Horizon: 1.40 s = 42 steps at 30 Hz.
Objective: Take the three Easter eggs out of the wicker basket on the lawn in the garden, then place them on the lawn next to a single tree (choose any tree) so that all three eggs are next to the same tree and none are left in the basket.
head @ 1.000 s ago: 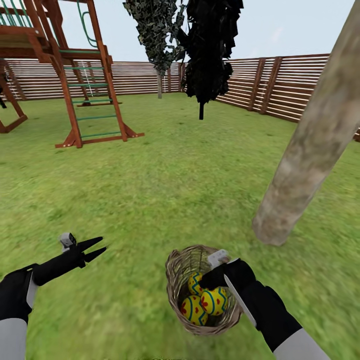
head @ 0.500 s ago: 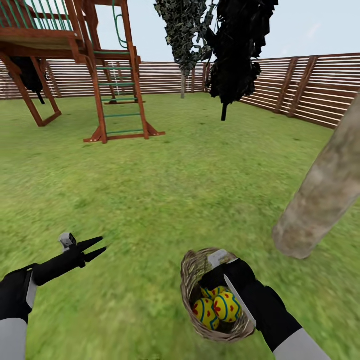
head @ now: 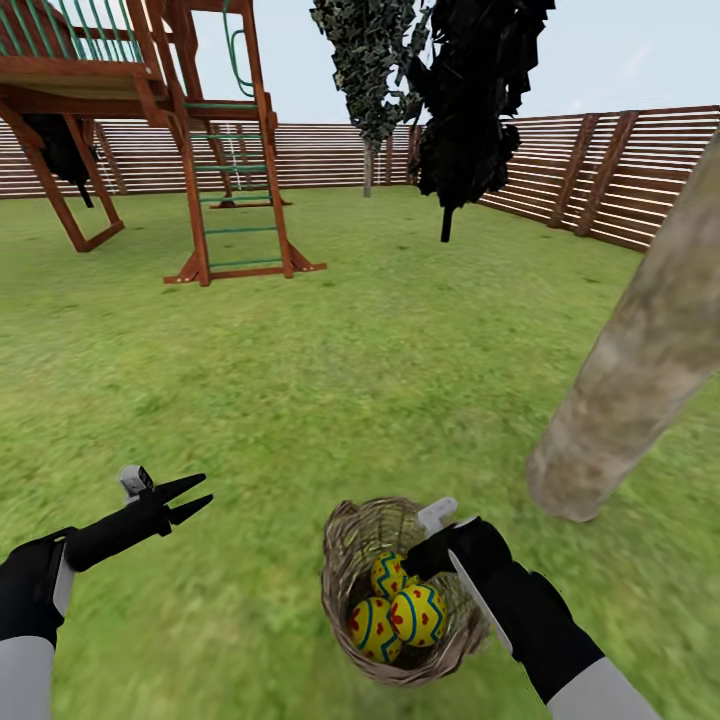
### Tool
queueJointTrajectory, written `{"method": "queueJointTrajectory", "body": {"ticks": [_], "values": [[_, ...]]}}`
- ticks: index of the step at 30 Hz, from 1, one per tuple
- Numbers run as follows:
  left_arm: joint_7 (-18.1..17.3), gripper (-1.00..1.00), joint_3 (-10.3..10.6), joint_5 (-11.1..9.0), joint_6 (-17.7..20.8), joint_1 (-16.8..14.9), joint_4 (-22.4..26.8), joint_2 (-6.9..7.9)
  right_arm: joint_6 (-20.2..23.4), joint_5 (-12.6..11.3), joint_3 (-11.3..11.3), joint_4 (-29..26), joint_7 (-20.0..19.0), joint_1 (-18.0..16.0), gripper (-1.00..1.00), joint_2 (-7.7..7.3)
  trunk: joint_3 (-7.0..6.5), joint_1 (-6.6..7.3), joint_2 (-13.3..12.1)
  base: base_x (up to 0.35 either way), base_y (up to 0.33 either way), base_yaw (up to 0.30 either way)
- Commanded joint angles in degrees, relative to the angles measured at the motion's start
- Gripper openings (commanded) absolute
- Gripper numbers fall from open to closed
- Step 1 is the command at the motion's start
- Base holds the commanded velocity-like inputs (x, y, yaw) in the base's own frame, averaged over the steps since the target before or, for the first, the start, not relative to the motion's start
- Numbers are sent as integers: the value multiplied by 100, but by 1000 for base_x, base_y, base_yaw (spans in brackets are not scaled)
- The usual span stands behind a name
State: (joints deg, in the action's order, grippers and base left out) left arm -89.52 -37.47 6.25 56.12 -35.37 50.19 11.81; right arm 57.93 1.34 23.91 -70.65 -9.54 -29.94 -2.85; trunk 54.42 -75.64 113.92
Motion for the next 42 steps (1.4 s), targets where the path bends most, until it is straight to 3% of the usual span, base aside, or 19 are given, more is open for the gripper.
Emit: {"method": "queueJointTrajectory", "body": {"ticks": [1, 11, 18, 28, 29, 30, 33, 37, 40, 42], "values": [[-48, 100, -17, 60, 59, -5, 8, -3, 18, 32, 7, -4, -22, -6, 100, -5, 5, 1, 2, 0, -314, 0], [-48, 100, -15, 60, 59, -5, 8, -8, 8, 64, 39, -6, -22, -10, 100, 2, 5, 1, 2, 44, -292, 0], [-48, 100, -15, 60, 57, -5, 8, -12, 6, 59, 52, -16, -22, -8, 100, 11, 5, 1, 2, 20, -34, 14], [-48, 100, -22, 58, 60, -5, 8, -6, 20, 87, 105, -299, -22, -9, 100, 27, 5, 1, 2, 0, -1, 253], [-48, 100, -23, 56, 62, -5, 8, -5, 22, 132, 182, -309, -22, -10, 100, 28, 5, 1, 2, 0, 0, 284], [-48, 100, -23, 53, 63, -5, 8, -4, 24, 304, 452, -312, -22, -16, 100, 29, 5, 1, 2, 0, 0, 284], [-48, 100, -20, 52, 65, -5, 5, -5, 25, 572, 851, -299, -22, -81, 100, 30, 10, 1, 2, 0, 0, 284], [-48, 100, -15, 52, 61, -5, 0, -16, 25, 686, 1070, -291, -23, -132, 100, 22, 15, 1, 2, 0, 0, 189], [-48, 100, -15, 52, 59, -5, 0, -27, 25, 722, 1643, -278, -22, -142, 100, 14, 16, 1, 2, 0, 0, 32], [-48, 100, -13, 52, 59, -5, -1, -29, 24, 858, 1874, -281, -22, -167, 100, 13, 16, 1, 2, 0, 0, 8]]}}
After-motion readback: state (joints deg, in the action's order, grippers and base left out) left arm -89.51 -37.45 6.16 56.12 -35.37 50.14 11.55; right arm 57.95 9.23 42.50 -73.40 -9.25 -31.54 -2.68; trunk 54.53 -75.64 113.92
